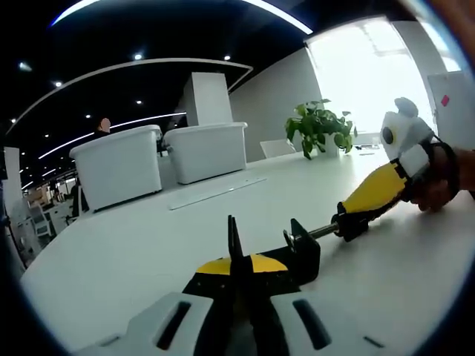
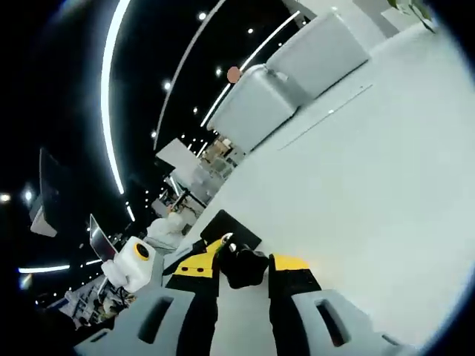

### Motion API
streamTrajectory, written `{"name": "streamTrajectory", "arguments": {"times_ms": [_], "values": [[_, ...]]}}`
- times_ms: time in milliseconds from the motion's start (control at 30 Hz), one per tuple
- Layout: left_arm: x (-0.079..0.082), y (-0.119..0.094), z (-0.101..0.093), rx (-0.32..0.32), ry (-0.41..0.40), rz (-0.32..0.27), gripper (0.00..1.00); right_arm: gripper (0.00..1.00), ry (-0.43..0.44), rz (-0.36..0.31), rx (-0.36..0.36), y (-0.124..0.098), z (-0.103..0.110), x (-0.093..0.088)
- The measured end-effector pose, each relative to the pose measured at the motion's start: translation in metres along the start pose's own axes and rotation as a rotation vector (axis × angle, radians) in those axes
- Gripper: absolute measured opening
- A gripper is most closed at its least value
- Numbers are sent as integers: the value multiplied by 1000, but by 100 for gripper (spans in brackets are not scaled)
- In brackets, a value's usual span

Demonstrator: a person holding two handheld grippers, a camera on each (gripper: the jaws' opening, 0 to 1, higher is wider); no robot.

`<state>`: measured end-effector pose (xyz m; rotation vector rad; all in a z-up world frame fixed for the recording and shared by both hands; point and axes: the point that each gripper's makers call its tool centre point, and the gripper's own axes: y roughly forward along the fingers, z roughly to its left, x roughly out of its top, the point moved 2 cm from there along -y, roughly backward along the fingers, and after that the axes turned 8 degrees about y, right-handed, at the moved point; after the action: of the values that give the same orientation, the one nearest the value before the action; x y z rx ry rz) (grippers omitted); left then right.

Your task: Clamp the fixed fixture on the desktop, loosen the retaining clip, secure it to the edge of the desk, and tighten the retaining clip.

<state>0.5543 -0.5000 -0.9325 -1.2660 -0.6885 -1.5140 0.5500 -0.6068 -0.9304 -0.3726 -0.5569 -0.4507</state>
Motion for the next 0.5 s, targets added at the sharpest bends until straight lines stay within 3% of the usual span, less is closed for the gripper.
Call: {"name": "streamTrajectory", "arguments": {"times_ms": [133, 200, 300, 433, 500], "values": [[1, -2, -1, -1, 0, 0, 6, 23, 15, -4, 4, -3, 5, -8], [1, -2, -2, -1, 1, -1, 6, 23, -24, -11, -4, -3, 8, -11], [1, 0, 0, -2, 0, -1, 6, 23, -261, -29, -19, -7, 16, -14], [1, 2, 1, -1, 0, 0, 6, 23, -797, -98, -75, -11, 34, -24], [0, 3, 2, -1, -1, 0, 6, 23, -977, -121, -102, -14, 39, -30]]}}
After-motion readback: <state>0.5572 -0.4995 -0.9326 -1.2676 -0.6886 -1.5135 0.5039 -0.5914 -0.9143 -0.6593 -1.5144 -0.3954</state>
